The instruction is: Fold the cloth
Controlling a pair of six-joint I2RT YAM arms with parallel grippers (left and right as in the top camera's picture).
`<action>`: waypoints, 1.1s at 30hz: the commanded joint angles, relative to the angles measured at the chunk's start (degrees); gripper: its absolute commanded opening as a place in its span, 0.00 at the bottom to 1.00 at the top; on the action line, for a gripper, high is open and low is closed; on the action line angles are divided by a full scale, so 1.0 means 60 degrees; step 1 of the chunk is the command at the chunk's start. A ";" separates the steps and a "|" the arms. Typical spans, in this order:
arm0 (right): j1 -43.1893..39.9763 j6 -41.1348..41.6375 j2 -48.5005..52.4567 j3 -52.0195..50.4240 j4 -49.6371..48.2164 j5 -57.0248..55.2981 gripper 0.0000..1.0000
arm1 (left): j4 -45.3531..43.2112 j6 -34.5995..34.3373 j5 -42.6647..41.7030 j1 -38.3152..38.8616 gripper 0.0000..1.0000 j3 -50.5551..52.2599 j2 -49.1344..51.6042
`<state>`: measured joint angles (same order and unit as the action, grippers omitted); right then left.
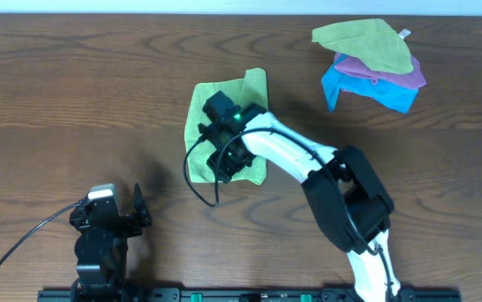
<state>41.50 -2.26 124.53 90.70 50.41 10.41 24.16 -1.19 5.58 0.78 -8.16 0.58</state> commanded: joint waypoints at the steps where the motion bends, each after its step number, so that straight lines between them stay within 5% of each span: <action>1: 0.0324 0.0011 0.0102 -0.0117 -0.0058 -0.1133 0.64 | 0.0084 0.0171 0.0069 -0.0015 0.95 0.0171 -0.0055; 14: 0.0437 -0.0029 0.0168 -0.0117 -0.0484 -0.2244 0.39 | 0.0084 0.0171 0.0066 -0.0015 0.95 0.0171 -0.0055; 20: 0.0441 -0.0025 0.0091 -0.0117 -0.0444 -0.2801 0.13 | 0.0084 0.0171 0.0069 -0.0015 0.95 0.0171 -0.0055; 26: 0.0437 -0.0018 -0.0623 -0.0113 -0.0412 -0.2991 0.13 | 0.0084 0.0171 0.0069 -0.0015 0.95 0.0171 -0.0055; 33: 0.0379 0.0488 -0.1759 -0.0113 -0.0273 -0.3308 0.01 | 0.0080 0.0168 0.0062 -0.0015 0.95 0.0171 -0.0055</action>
<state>44.12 -1.80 118.15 89.93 48.27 -6.79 24.16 -1.19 5.58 0.78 -8.16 0.58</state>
